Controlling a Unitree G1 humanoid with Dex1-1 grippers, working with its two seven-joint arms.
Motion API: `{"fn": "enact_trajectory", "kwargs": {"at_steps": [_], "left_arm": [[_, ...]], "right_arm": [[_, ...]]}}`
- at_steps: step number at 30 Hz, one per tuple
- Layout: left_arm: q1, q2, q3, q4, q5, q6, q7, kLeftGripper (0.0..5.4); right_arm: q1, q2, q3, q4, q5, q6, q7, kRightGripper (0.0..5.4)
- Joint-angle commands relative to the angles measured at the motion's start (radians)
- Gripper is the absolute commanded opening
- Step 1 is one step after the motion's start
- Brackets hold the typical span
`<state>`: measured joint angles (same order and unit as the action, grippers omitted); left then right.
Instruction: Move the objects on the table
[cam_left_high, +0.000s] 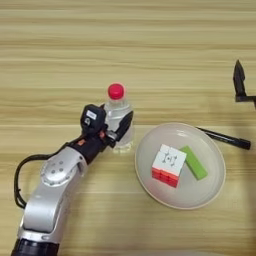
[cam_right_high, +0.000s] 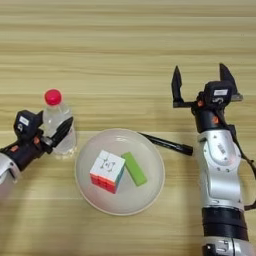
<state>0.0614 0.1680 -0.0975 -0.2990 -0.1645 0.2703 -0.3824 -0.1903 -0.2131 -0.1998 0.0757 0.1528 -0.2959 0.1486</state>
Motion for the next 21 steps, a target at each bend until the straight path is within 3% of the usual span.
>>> {"fn": "enact_trajectory", "kwargs": {"at_steps": [1, 19, 21], "left_arm": [[0.017, 0.018, -0.003, -0.010, 0.002, 0.031, 0.005, 3.13], [0.015, 0.016, -0.007, 0.055, 0.005, 0.023, 0.012, 3.13], [0.014, 0.016, -0.007, 0.062, 0.006, 0.019, 0.014, 3.56]], "right_arm": [[-0.012, 0.003, 0.001, 0.004, 0.000, -0.008, 0.003, 5.40], [-0.016, 0.000, 0.000, 0.009, 0.001, -0.008, 0.005, 5.40], [-0.018, -0.001, 0.000, 0.011, 0.001, -0.008, 0.006, 5.40]]}}
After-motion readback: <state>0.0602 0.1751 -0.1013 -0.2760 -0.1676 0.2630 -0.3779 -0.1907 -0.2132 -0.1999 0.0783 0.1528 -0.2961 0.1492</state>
